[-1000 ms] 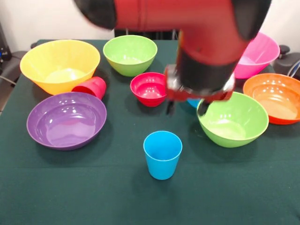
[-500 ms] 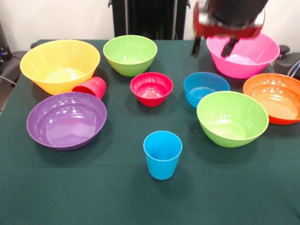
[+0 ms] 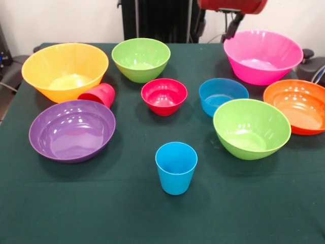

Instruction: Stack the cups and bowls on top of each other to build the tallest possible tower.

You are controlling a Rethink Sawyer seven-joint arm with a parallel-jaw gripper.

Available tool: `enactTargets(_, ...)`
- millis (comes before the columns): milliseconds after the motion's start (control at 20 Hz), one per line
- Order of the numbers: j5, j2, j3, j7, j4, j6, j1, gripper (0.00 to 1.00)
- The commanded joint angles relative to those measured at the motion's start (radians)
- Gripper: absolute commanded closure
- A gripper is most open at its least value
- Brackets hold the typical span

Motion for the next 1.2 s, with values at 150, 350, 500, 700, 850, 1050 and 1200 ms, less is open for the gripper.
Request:
enactTargets(150,-0.061,0.028,-0.109,0.096,0.234,-0.291,-0.039,0.0)
enactTargets(350,-0.068,0.085,-0.129,0.077,0.225,-0.373,-0.043,0.0)
enactTargets(500,-0.065,0.102,-0.148,0.083,0.245,-0.445,-0.04,0.0)
enactTargets(700,-0.058,0.122,-0.169,0.095,0.269,-0.531,-0.033,0.0)
enactTargets(850,-0.043,0.13,-0.181,0.096,0.278,-0.562,-0.026,0.0)
enactTargets(1050,-0.021,0.12,-0.195,0.101,0.309,-0.582,-0.015,0.0)
enactTargets(1200,0.0,0.098,-0.205,0.11,0.347,-0.586,-0.008,0.0)
